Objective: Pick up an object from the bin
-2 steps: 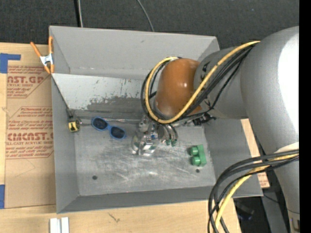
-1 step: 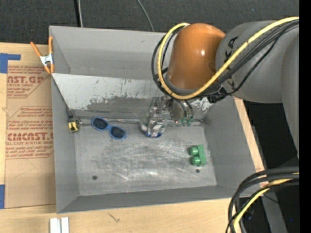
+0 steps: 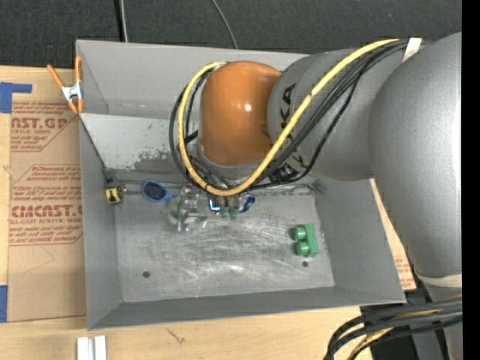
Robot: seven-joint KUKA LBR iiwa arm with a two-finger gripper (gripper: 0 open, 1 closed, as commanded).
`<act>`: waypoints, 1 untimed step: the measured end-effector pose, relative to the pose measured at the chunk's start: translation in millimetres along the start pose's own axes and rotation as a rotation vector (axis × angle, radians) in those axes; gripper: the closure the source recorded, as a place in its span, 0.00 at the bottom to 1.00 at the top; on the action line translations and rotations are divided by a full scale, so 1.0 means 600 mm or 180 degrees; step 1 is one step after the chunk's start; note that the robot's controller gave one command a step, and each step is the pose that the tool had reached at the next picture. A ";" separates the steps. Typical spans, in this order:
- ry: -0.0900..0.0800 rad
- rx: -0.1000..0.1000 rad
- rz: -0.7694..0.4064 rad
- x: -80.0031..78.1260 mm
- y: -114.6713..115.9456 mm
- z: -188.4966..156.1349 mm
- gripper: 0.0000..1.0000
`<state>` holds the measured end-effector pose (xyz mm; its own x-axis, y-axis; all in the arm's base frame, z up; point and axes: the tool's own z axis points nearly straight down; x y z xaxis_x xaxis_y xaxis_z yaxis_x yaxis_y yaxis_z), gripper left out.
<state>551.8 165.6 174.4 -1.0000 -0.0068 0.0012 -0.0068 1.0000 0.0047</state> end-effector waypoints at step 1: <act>-0.0042 0.0005 -0.0311 -0.010 0.022 -0.327 1.00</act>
Offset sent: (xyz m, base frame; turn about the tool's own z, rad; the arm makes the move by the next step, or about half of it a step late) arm 0.0045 0.0114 0.1907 -0.0974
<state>557.8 177.7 370.5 -0.9945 -0.1042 -0.0122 -0.1043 0.9945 0.0025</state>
